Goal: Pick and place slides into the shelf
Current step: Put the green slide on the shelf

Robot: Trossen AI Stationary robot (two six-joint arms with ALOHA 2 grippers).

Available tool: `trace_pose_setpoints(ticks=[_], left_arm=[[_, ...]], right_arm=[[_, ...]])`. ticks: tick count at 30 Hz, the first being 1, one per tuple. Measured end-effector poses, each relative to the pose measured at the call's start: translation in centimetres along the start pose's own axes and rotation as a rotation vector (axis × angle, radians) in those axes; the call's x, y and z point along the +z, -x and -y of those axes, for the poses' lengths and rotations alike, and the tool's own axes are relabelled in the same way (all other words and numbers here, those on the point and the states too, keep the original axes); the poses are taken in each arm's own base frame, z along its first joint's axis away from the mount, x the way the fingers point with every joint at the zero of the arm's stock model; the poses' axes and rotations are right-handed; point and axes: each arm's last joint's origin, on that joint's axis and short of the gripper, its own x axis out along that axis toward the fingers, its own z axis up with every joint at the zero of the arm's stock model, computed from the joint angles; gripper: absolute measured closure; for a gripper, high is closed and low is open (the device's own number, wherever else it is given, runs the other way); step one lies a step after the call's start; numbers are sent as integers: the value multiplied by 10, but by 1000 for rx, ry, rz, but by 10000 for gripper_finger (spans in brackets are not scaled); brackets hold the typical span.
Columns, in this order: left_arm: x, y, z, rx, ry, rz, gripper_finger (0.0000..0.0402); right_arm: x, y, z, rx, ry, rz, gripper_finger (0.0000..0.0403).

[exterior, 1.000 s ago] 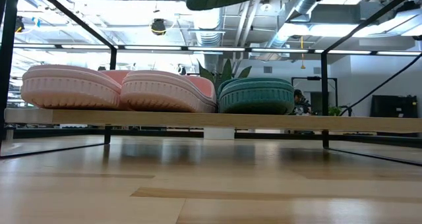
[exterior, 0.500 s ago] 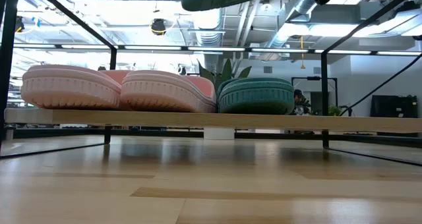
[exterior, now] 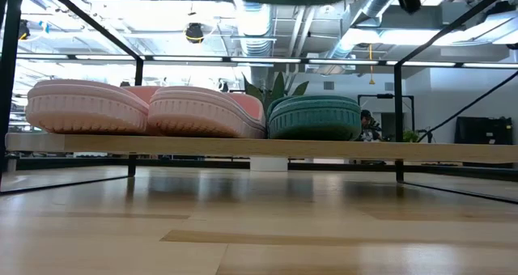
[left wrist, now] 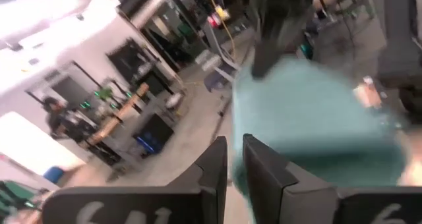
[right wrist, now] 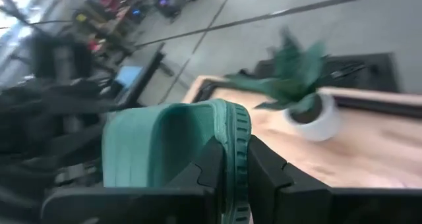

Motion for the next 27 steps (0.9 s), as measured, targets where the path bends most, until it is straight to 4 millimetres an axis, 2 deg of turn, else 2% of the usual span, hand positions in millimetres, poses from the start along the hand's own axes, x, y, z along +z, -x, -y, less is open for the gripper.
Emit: trace_pose_setpoints(ticks=[7,15,21,24,27], left_arm=[[15,12,0,43,-11,43,362],[27,38,-23,147,15,43,361],[35,70,-44,172,138,56,361],[35,86,-52,154,198,35,361],[35,106,-61,141,246,16,361]], right_arm=[[10,18,16,-95,70,82,371],[52,62,-3,-81,237,247,372],[83,94,-20,-158,375,134,372],[99,101,-27,-170,425,27,372],[117,96,-30,-130,444,-85,372]])
